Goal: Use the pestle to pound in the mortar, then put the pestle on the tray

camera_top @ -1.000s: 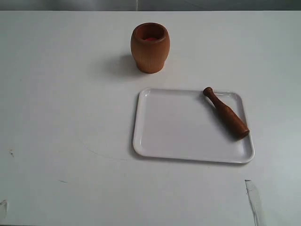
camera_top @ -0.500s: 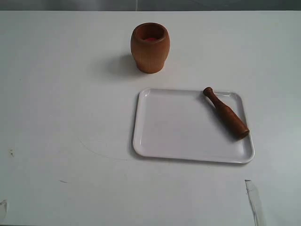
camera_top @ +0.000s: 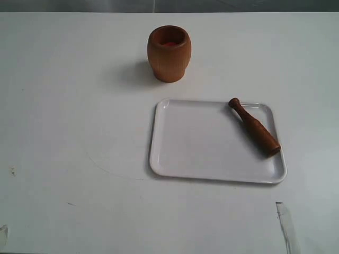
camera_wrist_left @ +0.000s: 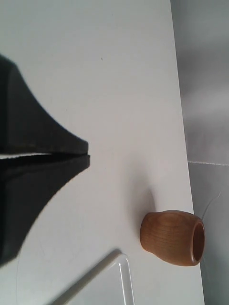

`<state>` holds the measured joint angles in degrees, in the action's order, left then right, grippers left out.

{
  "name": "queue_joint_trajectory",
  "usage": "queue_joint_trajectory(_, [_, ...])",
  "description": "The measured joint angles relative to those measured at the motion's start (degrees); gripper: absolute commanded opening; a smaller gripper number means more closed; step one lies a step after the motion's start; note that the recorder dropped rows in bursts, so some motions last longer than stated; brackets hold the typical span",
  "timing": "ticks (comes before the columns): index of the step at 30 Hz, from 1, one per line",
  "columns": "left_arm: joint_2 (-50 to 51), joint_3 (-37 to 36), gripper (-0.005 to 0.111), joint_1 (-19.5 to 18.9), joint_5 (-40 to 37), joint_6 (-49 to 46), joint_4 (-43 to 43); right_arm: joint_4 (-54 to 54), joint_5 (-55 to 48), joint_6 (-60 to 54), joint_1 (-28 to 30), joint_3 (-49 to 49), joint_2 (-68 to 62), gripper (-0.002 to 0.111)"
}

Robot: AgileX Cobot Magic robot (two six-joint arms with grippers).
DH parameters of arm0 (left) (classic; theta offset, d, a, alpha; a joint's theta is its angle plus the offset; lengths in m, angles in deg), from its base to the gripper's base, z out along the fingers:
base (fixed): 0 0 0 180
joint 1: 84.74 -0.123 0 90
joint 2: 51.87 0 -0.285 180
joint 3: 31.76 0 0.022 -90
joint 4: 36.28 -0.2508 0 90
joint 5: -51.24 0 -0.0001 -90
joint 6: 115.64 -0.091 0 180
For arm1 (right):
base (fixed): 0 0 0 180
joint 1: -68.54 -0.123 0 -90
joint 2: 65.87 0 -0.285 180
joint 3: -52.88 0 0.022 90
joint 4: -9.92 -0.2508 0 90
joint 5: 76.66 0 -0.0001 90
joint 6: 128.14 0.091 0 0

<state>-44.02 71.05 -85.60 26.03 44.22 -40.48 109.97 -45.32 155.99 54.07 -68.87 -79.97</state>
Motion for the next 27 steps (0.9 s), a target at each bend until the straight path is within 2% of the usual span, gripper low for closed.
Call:
queue_joint_trajectory(6, [0.00,0.00,0.000,0.00,0.00,0.00,0.00,0.00,-8.05,0.00,6.84,6.77,-0.10,0.000])
queue_joint_trajectory(21, [0.00,0.00,0.000,0.00,0.00,0.00,0.00,-0.41,-19.52,0.71,7.18,8.04,-0.10,0.000])
queue_joint_trajectory(27, [0.00,0.00,0.000,0.00,0.00,0.00,0.00,-0.41,-21.27,4.85,7.18,8.04,-0.10,0.000])
